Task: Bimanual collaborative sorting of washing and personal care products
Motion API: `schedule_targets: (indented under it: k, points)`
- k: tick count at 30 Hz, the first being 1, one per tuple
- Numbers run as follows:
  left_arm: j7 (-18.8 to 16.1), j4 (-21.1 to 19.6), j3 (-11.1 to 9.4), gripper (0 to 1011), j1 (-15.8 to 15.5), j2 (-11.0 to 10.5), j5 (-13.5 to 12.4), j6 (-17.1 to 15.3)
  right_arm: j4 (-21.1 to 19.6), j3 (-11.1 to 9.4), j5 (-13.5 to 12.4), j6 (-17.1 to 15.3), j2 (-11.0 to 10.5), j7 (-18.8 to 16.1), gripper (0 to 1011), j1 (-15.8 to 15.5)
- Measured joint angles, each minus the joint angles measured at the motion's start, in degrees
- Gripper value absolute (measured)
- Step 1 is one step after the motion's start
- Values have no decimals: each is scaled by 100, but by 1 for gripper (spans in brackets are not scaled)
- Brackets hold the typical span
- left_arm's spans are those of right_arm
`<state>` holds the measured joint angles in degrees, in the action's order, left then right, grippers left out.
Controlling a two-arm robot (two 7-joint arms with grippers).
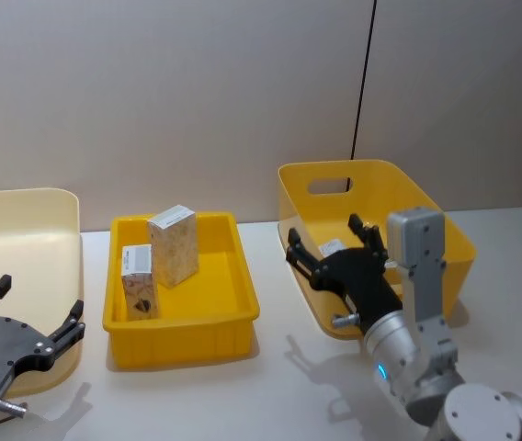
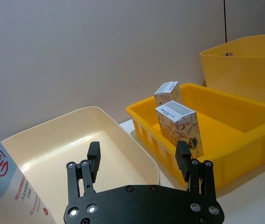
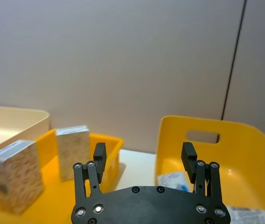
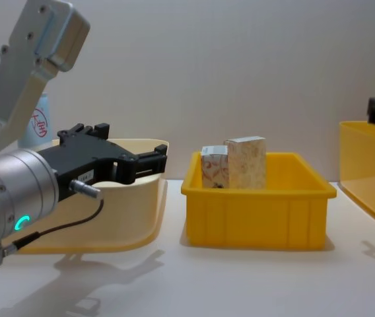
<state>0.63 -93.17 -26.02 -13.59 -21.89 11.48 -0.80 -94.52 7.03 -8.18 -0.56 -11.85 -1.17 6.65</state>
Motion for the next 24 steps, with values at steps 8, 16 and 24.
schedule_targets:
  k: [8, 16, 24]
  points:
    - [0, 0, 0, 1003, 0, 0, 0, 0, -405, 354, -490, -85, -447, -161, 1001, -444]
    - [0, 0, 0, 1003, 0, 0, 0, 0, -634, 561, -778, -133, -704, -254, 1001, -705]
    - [0, 0, 0, 1003, 0, 0, 0, 0, -671, 594, -828, -140, -747, -268, 1001, -747]
